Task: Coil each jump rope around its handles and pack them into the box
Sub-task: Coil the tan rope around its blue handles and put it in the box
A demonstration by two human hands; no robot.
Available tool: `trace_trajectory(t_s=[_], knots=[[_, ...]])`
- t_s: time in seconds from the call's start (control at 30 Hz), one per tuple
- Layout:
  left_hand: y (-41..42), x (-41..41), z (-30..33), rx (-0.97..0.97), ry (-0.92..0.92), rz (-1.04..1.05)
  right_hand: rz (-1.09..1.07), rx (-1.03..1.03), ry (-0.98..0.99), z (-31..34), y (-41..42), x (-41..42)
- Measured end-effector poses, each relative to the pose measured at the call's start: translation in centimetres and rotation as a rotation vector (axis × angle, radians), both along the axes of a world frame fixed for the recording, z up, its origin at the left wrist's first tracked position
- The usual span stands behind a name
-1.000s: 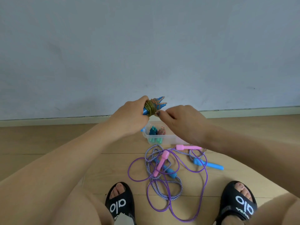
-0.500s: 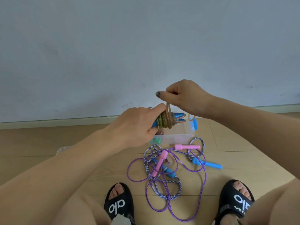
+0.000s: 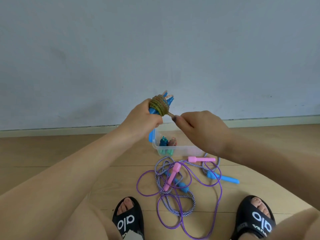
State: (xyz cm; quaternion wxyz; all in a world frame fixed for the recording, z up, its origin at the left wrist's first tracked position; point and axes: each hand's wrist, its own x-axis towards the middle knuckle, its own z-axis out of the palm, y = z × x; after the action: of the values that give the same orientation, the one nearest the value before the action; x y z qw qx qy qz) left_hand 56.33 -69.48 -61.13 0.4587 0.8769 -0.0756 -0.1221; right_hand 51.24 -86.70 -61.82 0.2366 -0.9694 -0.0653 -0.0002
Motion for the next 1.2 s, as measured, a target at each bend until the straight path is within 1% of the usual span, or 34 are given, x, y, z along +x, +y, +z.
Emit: trace_trajectory(t_s=[0.1, 0.17, 0.27, 0.33, 0.43, 0.53, 0.6, 0.7, 0.8, 0.87, 0.93, 1.0, 1.07, 1.1, 1.17, 1.2], knots=[[0.0, -0.2, -0.3, 0.208, -0.039, -0.117, 0.092, -0.193, -0.170, 0.7, -0.5, 0.2], [-0.1, -0.5, -0.6, 0.292, -0.072, -0.178, 0.160, -0.285, -0.256, 1.3, -0.8, 0.4], [-0.4, -1.3, -1.1, 0.405, -0.130, -0.256, 0.232, -0.334, -0.338, 1.8, -0.8, 0.7], [-0.7, -2.0, -1.2, 0.473, -0.165, -0.334, 0.248, -0.314, -0.411, 1.7, -0.8, 1.0], [-0.9, -2.6, -1.0, 0.477, -0.212, -0.402, 0.205, -0.223, -0.468, 1.5, -0.7, 1.6], [-0.7, -2.4, -0.5, 0.415, -0.188, -0.401, 0.203, -0.242, -0.487, 1.2, -0.6, 1.9], [-0.7, -2.5, -0.4, 0.415, -0.182, -0.386, 0.203, -0.263, -0.492, 1.3, -0.6, 2.2], [-0.8, -2.9, -0.2, 0.352, -0.204, -0.373, 0.181, -0.213, -0.482, 1.3, -0.7, 2.4], [-0.5, -2.8, -0.2, 0.308, -0.212, -0.382, 0.116, -0.056, -0.380, 1.0, -0.5, 2.3], [-0.3, -2.9, -0.3, 0.279, -0.167, -0.412, 0.078, 0.044, -0.307, 0.5, -0.5, 2.2], [-0.3, -3.1, -0.2, 0.242, -0.135, -0.452, 0.059, 0.082, -0.253, 0.2, -0.5, 2.0], [-0.3, -3.1, 0.0, 0.206, -0.155, -0.483, 0.051, 0.127, -0.178, 0.4, -0.5, 2.0], [-0.3, -3.0, 0.3, 0.160, -0.151, -0.483, 0.032, 0.247, -0.040, 0.8, -0.5, 2.1], [-0.1, -2.8, 0.4, 0.150, -0.151, -0.486, 0.015, 0.332, 0.060, 1.0, -0.4, 2.1], [0.2, -2.6, 0.4, 0.159, -0.165, -0.504, -0.026, 0.478, 0.270, 1.2, -0.4, 2.1], [0.3, -2.6, 0.4, 0.172, -0.172, -0.515, -0.040, 0.521, 0.344, 1.1, -0.5, 2.1]])
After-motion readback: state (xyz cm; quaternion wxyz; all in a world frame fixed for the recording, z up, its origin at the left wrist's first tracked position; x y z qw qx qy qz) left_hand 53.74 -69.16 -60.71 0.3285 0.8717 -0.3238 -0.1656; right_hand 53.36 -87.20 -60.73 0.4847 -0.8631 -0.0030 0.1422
